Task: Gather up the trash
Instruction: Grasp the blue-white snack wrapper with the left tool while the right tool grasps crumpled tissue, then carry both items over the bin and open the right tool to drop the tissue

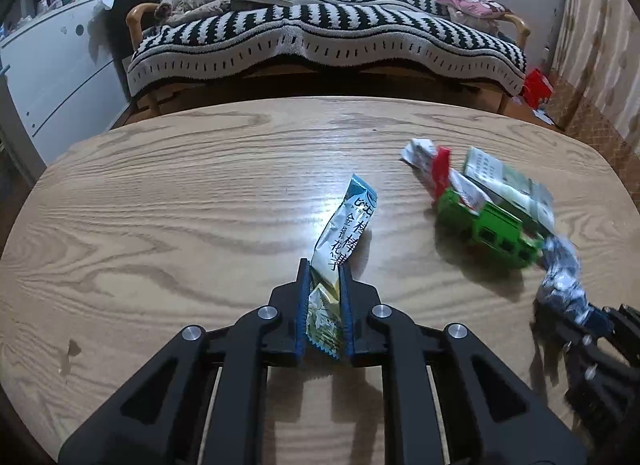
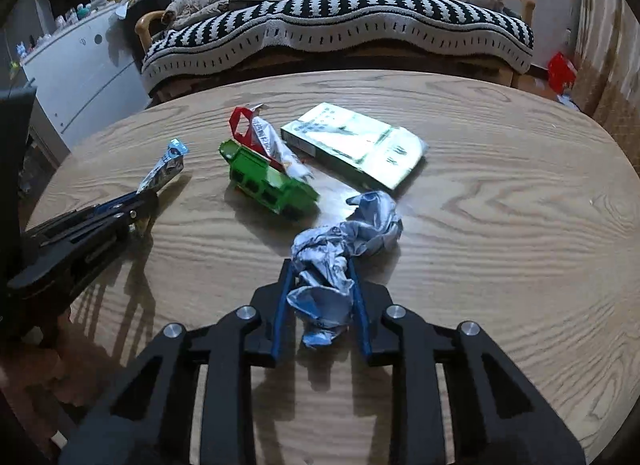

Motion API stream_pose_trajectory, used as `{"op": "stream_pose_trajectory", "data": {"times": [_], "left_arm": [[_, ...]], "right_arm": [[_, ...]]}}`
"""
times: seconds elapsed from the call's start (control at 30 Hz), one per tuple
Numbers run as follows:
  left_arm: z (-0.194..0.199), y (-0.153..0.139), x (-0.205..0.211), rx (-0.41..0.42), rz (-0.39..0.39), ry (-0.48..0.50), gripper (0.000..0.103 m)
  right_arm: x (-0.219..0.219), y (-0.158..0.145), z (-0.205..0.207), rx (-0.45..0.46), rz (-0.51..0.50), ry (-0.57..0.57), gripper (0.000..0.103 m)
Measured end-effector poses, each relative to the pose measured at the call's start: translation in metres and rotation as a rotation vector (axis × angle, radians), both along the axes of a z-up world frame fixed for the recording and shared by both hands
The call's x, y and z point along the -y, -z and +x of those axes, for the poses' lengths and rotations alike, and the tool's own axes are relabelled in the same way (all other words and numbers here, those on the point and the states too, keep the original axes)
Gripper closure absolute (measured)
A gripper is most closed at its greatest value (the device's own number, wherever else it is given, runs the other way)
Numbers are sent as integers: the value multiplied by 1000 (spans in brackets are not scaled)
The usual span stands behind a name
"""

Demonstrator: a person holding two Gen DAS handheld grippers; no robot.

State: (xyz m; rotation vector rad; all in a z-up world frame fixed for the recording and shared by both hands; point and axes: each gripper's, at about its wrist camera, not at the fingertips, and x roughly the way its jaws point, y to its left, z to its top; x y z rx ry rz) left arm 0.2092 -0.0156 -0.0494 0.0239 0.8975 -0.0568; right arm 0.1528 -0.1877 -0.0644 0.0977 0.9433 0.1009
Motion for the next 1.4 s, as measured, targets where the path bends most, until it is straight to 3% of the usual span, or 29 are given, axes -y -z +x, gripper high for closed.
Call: {"op": "stream_pose_trajectory", "data": {"times": [0.2, 0.4, 0.77, 1.03, 1.23, 1.4], "left_arm": [[-28, -22, 27, 37, -35, 54, 90], [-69, -43, 96, 77, -52, 172, 90], [-146, -40, 288, 54, -77, 496, 90], [-222, -26, 417, 15, -78, 756, 90], [-276, -13, 485, -11, -69, 915, 90], [-311, 3, 516, -67, -80, 1035, 90]], "right_arm": [[46, -21, -40, 40, -1, 44, 81], [121, -39, -103, 70, -26, 123, 81], [298, -44, -242, 96, -26, 410, 81], [424, -14, -357, 62, 5, 664, 81], [478, 12, -414, 12, 68, 766, 81], [502, 38, -440, -63, 131, 811, 81]]}}
